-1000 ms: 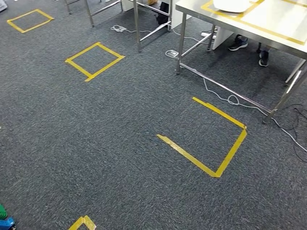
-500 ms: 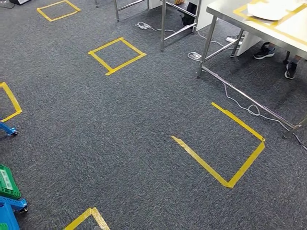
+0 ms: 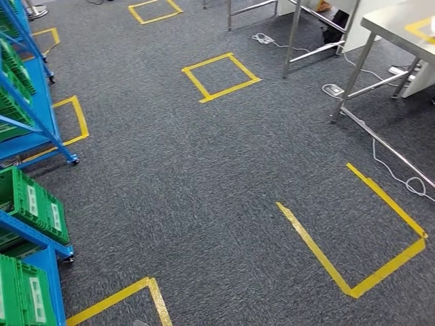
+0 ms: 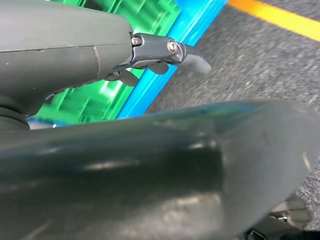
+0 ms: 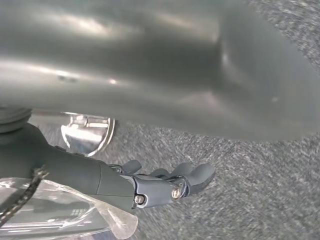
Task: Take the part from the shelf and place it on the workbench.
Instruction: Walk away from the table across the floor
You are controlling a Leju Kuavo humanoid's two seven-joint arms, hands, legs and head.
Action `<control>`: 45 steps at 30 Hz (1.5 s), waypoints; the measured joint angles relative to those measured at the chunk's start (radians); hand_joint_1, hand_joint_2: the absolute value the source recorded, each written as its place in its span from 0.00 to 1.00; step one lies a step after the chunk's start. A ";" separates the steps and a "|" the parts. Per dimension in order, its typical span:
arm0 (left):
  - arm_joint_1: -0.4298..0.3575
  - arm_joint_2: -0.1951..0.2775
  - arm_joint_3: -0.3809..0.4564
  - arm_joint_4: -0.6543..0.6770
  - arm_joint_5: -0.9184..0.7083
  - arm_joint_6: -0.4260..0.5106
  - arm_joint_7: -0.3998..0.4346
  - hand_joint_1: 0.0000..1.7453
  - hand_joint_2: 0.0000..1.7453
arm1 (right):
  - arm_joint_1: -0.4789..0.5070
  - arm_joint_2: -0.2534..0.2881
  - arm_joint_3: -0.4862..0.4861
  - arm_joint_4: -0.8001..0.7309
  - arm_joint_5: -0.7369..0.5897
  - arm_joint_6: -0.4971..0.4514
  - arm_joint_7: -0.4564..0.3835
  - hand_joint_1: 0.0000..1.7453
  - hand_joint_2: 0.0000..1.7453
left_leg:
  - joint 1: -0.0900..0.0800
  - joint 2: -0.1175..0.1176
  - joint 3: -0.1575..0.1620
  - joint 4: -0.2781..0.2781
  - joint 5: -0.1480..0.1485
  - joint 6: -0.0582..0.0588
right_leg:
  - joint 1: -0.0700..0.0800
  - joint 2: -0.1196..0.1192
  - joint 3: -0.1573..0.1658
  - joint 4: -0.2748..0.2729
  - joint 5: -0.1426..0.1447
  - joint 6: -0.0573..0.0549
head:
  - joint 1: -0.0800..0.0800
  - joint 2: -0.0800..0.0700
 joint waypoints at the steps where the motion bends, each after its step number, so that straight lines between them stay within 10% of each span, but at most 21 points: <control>1: -0.001 0.000 0.001 0.000 0.000 0.000 0.000 0.00 0.00 | 0.002 0.000 0.000 0.000 0.000 0.000 0.000 0.00 0.00 | 0.000 0.012 -0.028 0.064 -0.026 -0.001 | 0.004 -0.019 0.000 0.000 -0.001 -0.002 | 0.000 0.000; 3: 0.002 0.000 0.002 0.000 0.000 0.000 0.000 0.00 0.00 | 0.001 0.000 0.000 0.000 0.000 0.000 0.000 0.00 0.00 | -0.001 0.019 -0.029 0.088 -0.019 0.003 | 0.011 -0.050 0.000 0.000 -0.003 -0.004 | -0.001 0.000; 7: 0.001 0.001 0.003 0.000 0.000 0.000 0.000 0.00 0.00 | -0.004 0.000 0.001 0.000 0.000 0.000 0.000 0.00 0.00 | -0.020 0.081 0.104 -0.151 0.079 0.033 | 0.022 -0.099 0.008 0.002 -0.010 -0.001 | 0.000 0.000; 10: 0.002 0.001 0.004 0.000 0.000 0.000 0.000 0.00 0.00 | -0.008 0.000 0.002 0.000 0.000 0.000 0.000 0.00 0.00 | -0.028 0.083 0.118 -0.195 0.087 0.046 | 0.025 -0.129 0.011 0.001 -0.012 0.010 | 0.001 0.000; 13: 0.005 0.001 0.005 0.000 0.000 0.000 0.000 0.00 0.00 | -0.014 0.000 0.004 0.001 0.000 0.000 0.000 0.00 0.00 | -0.020 0.053 0.121 -0.215 0.102 0.059 | 0.020 -0.065 -0.009 0.044 -0.048 0.026 | 0.004 0.000; 15: 0.002 -0.001 0.005 0.000 0.000 0.000 0.000 0.00 0.00 | -0.010 0.000 0.004 0.001 0.000 0.000 0.000 0.00 0.00 | -0.017 0.030 0.118 -0.218 0.108 0.065 | 0.014 -0.005 -0.069 0.170 -0.111 0.033 | 0.009 0.000; 18: 0.002 -0.002 0.005 0.000 0.000 0.000 0.000 0.00 0.00 | -0.003 -0.002 0.004 0.002 0.000 0.000 0.000 0.00 0.00 | -0.016 -0.012 0.114 -0.216 0.111 0.065 | 0.009 0.008 -0.134 0.290 -0.131 0.040 | 0.010 0.000; 22: 0.001 -0.002 0.005 0.000 0.000 0.000 0.000 0.00 0.00 | -0.003 -0.003 0.004 0.002 0.000 0.000 0.000 0.00 0.00 | -0.011 -0.068 0.109 -0.202 0.107 0.045 | -0.009 0.081 -0.038 0.060 -0.006 0.049 | 0.010 0.000; 24: -0.001 -0.001 0.006 0.000 0.000 0.000 0.000 0.00 0.00 | -0.003 -0.003 0.005 0.003 0.000 0.000 0.001 0.00 0.00 | -0.010 -0.091 0.097 -0.195 0.110 0.031 | -0.013 0.115 -0.016 0.020 -0.006 0.045 | 0.010 0.000; 26: 0.002 -0.001 0.007 0.000 0.001 0.000 0.000 0.00 0.00 | -0.003 -0.003 0.005 0.004 0.000 -0.001 0.001 0.00 0.00 | -0.006 -0.110 0.087 -0.193 0.115 0.020 | -0.011 0.091 -0.012 0.019 -0.003 0.031 | 0.010 0.000; 30: -0.001 0.000 0.010 0.000 0.006 -0.002 -0.003 0.00 0.00 | -0.001 -0.004 0.005 0.004 0.000 -0.001 0.000 0.00 0.00 | -0.009 -0.012 0.014 -0.043 0.032 0.007 | -0.003 0.023 -0.008 0.012 -0.001 0.003 | -0.001 0.000; 33: 0.000 0.000 0.014 0.000 0.011 -0.005 -0.006 0.00 0.00 | 0.001 -0.005 0.005 0.004 0.000 -0.002 0.000 0.00 0.00 | -0.009 0.017 -0.045 0.096 -0.013 0.009 | 0.010 -0.031 -0.008 0.012 -0.005 -0.004 | -0.002 0.000; 38: -0.001 0.000 0.022 0.000 0.014 -0.006 -0.007 0.00 0.00 | -0.004 -0.005 0.006 0.006 0.002 -0.002 0.000 0.00 0.00 | -0.038 0.085 0.099 -0.165 0.093 0.050 | 0.022 -0.095 0.001 0.012 -0.012 -0.002 | -0.001 0.000; 41: 0.001 0.001 0.030 0.000 0.013 -0.006 -0.007 0.00 0.00 | -0.008 -0.005 0.007 0.007 0.003 -0.003 -0.001 0.00 0.00 | -0.044 0.079 0.108 -0.195 0.097 0.065 | 0.024 -0.124 0.005 0.008 -0.015 0.009 | -0.002 0.000; 45: 0.001 -0.003 0.034 0.000 0.013 -0.013 -0.019 0.00 0.00 | -0.011 -0.006 0.009 0.008 0.008 -0.012 -0.005 0.00 0.00 | -0.032 0.048 0.119 -0.223 0.115 0.079 | 0.015 -0.018 -0.051 0.124 -0.082 0.028 | 0.004 0.000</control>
